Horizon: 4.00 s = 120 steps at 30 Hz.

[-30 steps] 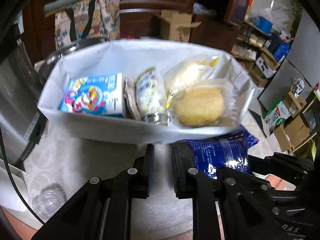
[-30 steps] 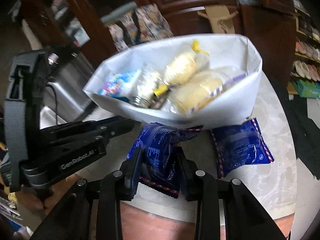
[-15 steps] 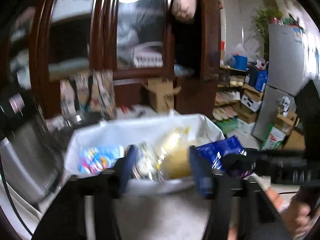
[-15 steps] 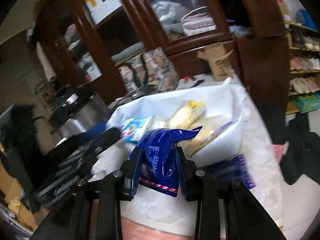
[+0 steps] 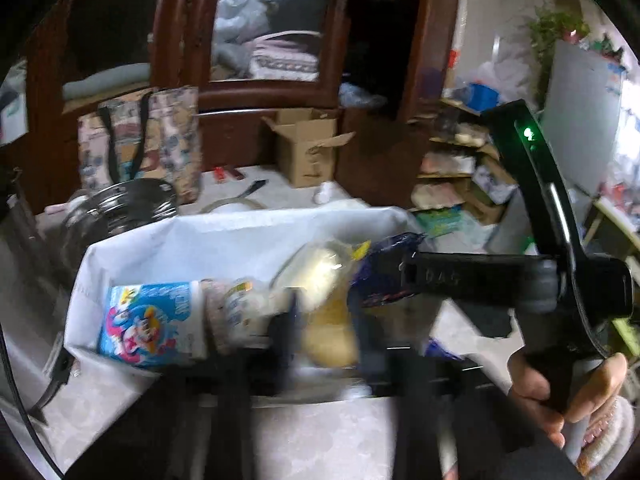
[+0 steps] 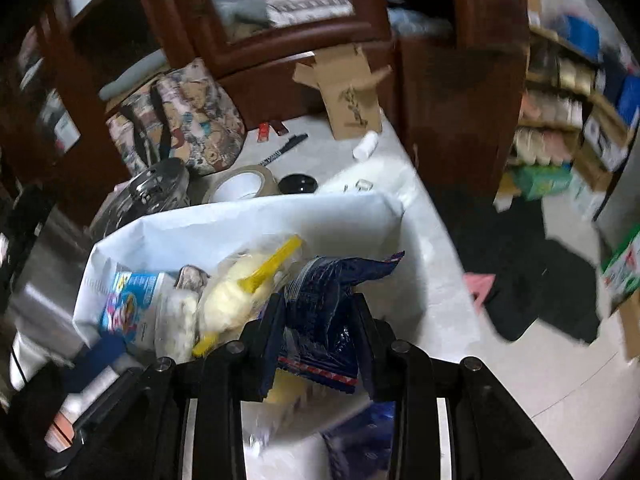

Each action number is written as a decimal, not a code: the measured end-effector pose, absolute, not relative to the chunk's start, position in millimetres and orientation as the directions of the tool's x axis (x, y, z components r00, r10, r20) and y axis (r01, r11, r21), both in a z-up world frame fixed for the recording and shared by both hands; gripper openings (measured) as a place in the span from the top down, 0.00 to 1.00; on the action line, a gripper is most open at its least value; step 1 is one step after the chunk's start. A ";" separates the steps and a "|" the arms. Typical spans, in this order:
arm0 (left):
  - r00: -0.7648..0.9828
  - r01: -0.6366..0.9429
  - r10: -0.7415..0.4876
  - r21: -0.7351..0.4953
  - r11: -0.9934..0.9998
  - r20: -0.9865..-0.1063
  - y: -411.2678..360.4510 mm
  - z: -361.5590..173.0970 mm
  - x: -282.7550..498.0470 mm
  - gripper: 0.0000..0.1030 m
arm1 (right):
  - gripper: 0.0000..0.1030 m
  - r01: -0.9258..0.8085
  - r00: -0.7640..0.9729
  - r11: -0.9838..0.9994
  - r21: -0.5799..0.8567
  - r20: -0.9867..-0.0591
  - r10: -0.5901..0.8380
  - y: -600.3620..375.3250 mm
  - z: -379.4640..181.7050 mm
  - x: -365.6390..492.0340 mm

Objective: Organize objects
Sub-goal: 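Lift the blue snack bag into the white bin and open the right tool, then grasp the dark navy snack bag with the right tool, then hold the navy bag in the right tool just above the table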

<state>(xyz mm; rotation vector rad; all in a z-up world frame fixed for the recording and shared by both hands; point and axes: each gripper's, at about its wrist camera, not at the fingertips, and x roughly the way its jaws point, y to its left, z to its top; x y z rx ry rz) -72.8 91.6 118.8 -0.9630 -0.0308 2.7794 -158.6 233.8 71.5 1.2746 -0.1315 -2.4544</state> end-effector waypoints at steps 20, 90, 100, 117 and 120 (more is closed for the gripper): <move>-0.832 -0.101 0.082 0.005 -0.995 -0.549 87.4 108.8 -43.4 0.58 | 0.40 0.358 -0.607 -0.842 0.404 -0.585 -0.538 273.2 98.6 -109.1; -0.576 -0.081 0.260 -0.262 -0.962 -0.775 71.1 48.1 -40.9 0.91 | 0.33 0.376 -0.454 -0.927 0.003 -0.871 -0.187 247.7 -18.3 -76.2; -0.577 -0.079 0.259 -0.262 -0.962 -0.774 70.2 47.1 -41.3 0.91 | 0.33 0.379 -0.455 -0.925 0.002 -0.870 -0.188 245.5 -16.6 -77.5; -0.575 -0.082 0.253 -0.253 -0.964 -0.778 71.0 45.3 -41.5 0.91 | 0.36 0.387 -0.459 -0.922 -0.001 -0.867 -0.192 244.0 -15.5 -78.8; -0.575 -0.083 0.248 -0.246 -0.966 -0.780 72.2 45.0 -41.1 0.91 | 0.37 0.392 -0.459 -0.920 -0.002 -0.867 -0.194 243.0 -14.9 -76.8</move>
